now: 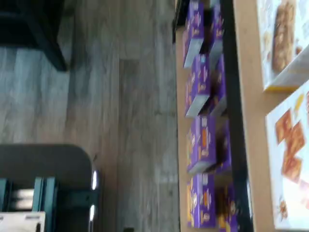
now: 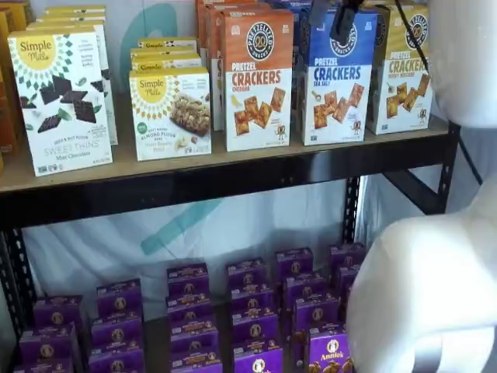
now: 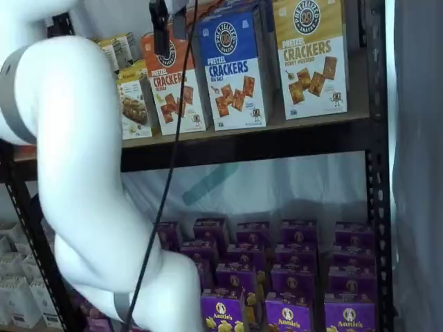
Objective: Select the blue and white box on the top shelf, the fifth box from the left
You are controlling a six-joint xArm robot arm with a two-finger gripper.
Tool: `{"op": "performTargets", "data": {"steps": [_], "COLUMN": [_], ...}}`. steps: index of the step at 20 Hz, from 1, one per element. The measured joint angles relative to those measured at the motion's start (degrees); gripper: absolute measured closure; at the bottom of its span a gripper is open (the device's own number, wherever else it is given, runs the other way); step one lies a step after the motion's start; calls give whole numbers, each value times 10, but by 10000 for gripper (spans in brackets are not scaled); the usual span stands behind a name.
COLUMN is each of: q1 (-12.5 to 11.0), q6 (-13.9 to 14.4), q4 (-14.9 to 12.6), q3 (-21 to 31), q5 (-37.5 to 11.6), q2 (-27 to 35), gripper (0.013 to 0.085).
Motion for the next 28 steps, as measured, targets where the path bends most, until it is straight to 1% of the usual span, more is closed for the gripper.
{"op": "performTargets", "data": {"steps": [1,2,4,5,8,10,12,14,16,22,25,28], "q1": [-6,-12,-16,-16,-8,-5,-7,-12,-15,-23,-32,-36], "q6": [2,4,8,9,9,8,5,1,-3,-21,-31,-39], "q4": [18,35,58,61,56,57,66,74,74,61,69,67], "q3": [-3,3,20,27,52,77,102,116,119,108,105,96], "q5": [-1,-15,-52,-69,-122,-167,-211,-238,-251,-262,-273,-277], "q2": [4,0,-11,-16,-31,-47,-62,-69,-69,-51,-38,-22], "gripper": [130,130,130,130,130,130,130,130,130,130,130,130]}}
